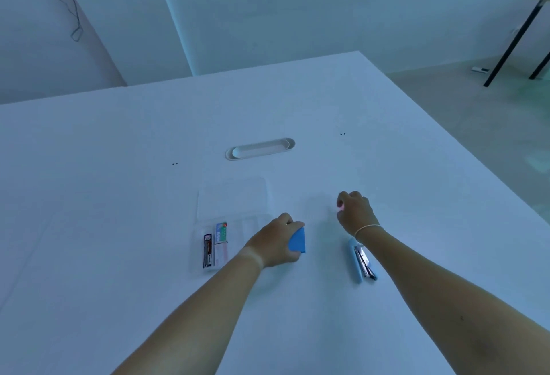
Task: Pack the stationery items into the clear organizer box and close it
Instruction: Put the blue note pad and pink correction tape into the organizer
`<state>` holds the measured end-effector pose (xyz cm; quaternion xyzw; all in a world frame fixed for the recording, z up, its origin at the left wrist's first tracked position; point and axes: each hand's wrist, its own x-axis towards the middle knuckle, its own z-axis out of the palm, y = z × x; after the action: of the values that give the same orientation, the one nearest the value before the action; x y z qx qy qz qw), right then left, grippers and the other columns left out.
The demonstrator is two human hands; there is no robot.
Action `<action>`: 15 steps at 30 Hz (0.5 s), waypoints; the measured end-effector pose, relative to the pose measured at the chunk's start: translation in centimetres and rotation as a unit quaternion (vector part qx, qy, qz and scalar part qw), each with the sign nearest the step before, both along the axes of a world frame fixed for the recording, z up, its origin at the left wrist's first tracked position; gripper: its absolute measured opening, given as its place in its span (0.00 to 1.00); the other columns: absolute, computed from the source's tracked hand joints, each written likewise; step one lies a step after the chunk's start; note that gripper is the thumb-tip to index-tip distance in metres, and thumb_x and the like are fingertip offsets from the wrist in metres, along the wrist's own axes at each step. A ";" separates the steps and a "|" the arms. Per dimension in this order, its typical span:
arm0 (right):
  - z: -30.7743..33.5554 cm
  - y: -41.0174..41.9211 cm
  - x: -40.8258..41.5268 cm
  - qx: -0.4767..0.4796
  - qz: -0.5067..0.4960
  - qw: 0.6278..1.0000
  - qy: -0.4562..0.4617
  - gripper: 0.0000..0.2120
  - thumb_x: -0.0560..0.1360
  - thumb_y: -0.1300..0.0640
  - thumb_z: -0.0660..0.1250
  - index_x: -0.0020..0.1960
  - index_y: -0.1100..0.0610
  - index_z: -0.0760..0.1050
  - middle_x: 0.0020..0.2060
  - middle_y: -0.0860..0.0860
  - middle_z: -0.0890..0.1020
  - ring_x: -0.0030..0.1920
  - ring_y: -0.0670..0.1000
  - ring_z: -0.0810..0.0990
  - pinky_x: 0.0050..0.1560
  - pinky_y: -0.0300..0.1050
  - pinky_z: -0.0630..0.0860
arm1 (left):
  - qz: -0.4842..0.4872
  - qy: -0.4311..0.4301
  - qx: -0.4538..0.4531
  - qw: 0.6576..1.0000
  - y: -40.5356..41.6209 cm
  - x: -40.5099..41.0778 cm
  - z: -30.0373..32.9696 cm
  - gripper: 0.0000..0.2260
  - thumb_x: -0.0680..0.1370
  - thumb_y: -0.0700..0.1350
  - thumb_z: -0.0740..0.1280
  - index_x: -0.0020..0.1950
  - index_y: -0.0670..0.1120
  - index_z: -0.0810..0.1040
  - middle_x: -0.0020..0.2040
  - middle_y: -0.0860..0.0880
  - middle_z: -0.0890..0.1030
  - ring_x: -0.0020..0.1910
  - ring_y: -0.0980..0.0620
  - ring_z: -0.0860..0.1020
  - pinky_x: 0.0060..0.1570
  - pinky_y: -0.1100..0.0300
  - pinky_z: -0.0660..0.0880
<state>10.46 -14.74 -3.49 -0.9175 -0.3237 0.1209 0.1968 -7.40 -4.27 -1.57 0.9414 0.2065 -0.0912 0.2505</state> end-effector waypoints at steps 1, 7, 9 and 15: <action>0.4 0.9 -0.5 0.010 0.006 1.000 0.002 0.11 0.71 0.70 0.59 0.52 0.63 0.74 0.53 0.61 0.76 0.55 0.61 0.72 0.52 0.49 0.73 | 0.008 -0.007 0.001 1.000 0.6 -0.4 0.4 0.28 0.73 0.48 0.67 0.72 0.49 0.65 0.62 0.49 0.69 0.58 0.48 0.73 0.50 0.60 0.72; 1.7 6.0 -5.3 0.045 0.056 0.997 0.017 0.12 0.71 0.69 0.58 0.51 0.61 0.74 0.54 0.60 0.76 0.56 0.60 0.72 0.52 0.47 0.71 | 0.076 -0.037 0.001 0.996 4.9 -4.7 2.1 0.27 0.73 0.47 0.67 0.71 0.48 0.66 0.60 0.50 0.68 0.53 0.51 0.72 0.47 0.62 0.68; 1.7 7.4 -7.2 0.048 0.080 0.995 0.026 0.11 0.72 0.68 0.58 0.51 0.61 0.74 0.53 0.59 0.76 0.54 0.60 0.72 0.50 0.45 0.69 | 0.095 -0.033 -0.005 0.995 6.3 -6.2 2.2 0.28 0.72 0.47 0.67 0.72 0.48 0.66 0.61 0.50 0.68 0.54 0.50 0.73 0.49 0.61 0.71; 1.0 9.8 -12.0 0.059 0.135 0.988 0.054 0.11 0.71 0.66 0.60 0.52 0.60 0.74 0.52 0.59 0.77 0.52 0.59 0.75 0.48 0.43 0.69 | 0.120 -0.008 -0.021 0.993 8.6 -8.8 1.5 0.31 0.72 0.48 0.68 0.74 0.49 0.62 0.61 0.50 0.66 0.55 0.51 0.72 0.52 0.59 0.74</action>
<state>-1.50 -4.98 -2.52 -0.8444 -0.4398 0.1766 0.2497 -16.19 4.36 -0.11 0.9050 0.3138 -0.0569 0.2814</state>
